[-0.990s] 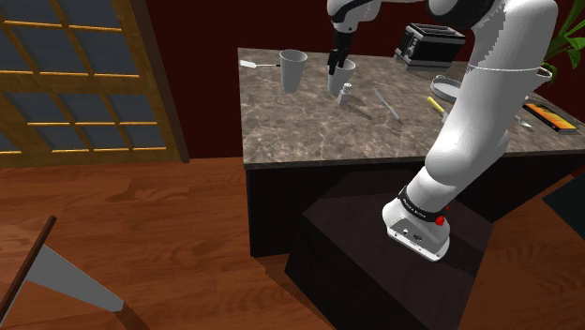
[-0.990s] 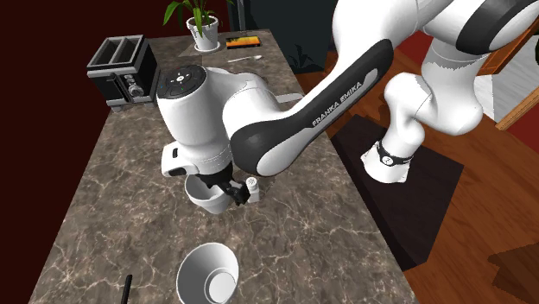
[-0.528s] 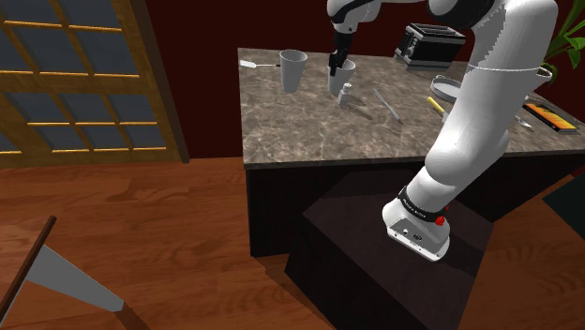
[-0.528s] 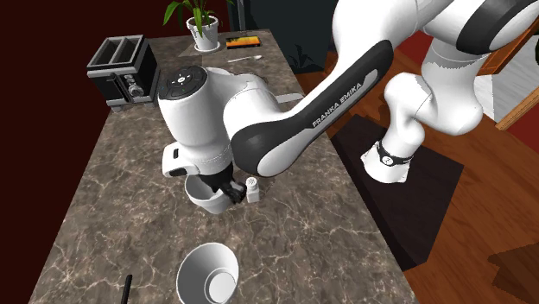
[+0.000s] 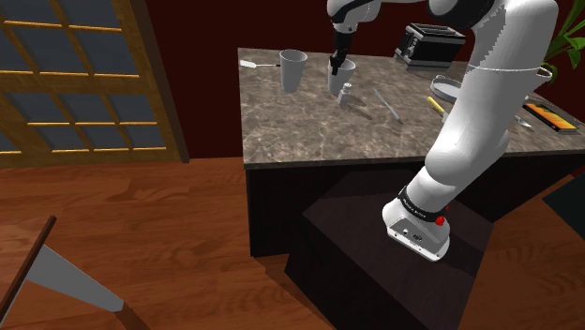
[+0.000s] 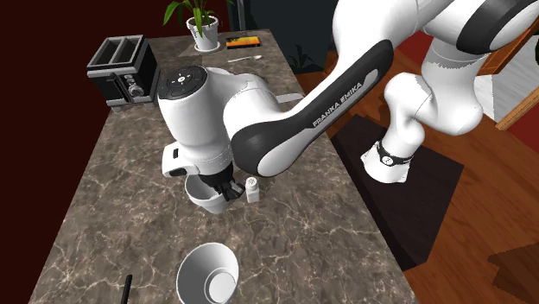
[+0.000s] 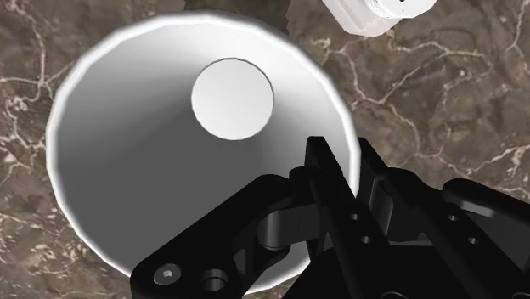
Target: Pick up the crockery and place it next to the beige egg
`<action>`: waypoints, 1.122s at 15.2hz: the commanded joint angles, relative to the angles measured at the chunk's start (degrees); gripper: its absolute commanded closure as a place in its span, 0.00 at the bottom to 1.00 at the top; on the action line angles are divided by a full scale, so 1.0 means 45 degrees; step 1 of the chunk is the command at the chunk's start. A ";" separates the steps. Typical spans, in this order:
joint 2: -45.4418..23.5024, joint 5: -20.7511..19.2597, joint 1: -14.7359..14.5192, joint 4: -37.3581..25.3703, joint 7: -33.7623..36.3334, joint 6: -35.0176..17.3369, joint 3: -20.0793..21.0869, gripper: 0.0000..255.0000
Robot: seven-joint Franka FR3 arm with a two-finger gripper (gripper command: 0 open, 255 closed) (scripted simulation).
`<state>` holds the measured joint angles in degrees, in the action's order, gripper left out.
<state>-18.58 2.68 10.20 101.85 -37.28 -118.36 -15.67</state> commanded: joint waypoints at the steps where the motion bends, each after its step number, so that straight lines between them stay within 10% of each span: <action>1: -0.0008 -0.0002 0.0005 0.0012 -0.0003 -0.0006 -0.0004 1.00; 17: 0.0748 -0.0233 -0.0033 -0.1735 0.0071 0.2470 -0.0092 1.00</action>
<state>-15.54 1.73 10.07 94.42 -36.98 -107.93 -16.05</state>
